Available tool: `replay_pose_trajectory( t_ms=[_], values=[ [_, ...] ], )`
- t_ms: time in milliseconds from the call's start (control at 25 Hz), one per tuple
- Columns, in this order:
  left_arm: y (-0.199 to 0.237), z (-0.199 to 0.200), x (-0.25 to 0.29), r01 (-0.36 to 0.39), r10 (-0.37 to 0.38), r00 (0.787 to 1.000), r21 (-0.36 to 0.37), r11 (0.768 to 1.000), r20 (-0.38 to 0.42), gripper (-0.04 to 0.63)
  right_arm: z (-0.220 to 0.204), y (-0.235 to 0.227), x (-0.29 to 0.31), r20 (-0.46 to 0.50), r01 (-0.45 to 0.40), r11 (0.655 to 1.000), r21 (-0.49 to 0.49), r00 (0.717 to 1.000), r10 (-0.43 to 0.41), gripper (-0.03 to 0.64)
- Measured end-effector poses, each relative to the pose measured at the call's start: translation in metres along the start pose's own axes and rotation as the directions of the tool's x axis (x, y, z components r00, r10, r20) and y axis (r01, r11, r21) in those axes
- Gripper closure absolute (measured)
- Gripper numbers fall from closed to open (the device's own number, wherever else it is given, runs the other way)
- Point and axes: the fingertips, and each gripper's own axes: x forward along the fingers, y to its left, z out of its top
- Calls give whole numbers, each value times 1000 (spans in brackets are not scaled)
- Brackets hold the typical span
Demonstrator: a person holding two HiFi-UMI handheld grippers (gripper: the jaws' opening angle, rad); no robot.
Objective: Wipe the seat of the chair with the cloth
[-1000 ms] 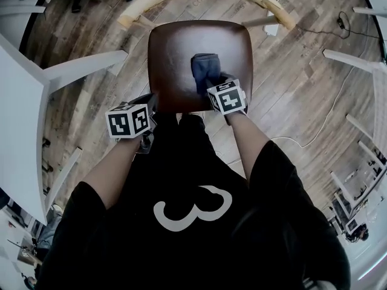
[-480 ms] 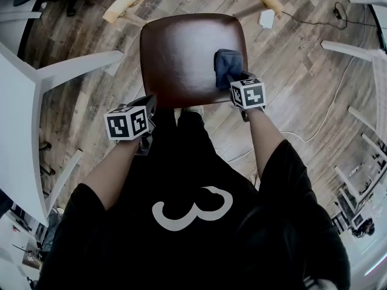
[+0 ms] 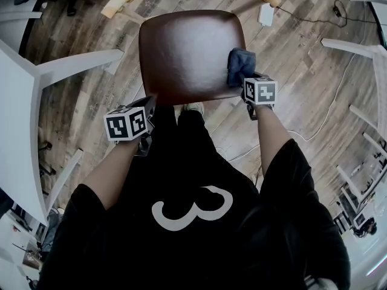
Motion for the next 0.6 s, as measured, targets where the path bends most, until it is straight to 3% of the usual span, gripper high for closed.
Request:
replay_pose_trajectory(
  t_ms=[280,440,600],
  values=[
    [-3,-4,-4,6,-6,1000,-9,1000,16,581,17,14,-22,86,-20,1000,-1,996,20,531],
    [-2,-8,-8,14,-13,1000,-20,1000,23,581,39,44,-44,187,-85,996,-3,979,84,532],
    [8,-12,-12,8,-7,999,-42,999,32,581,59,96,-58,240,-165,984,-72,954,178,532]
  ],
)
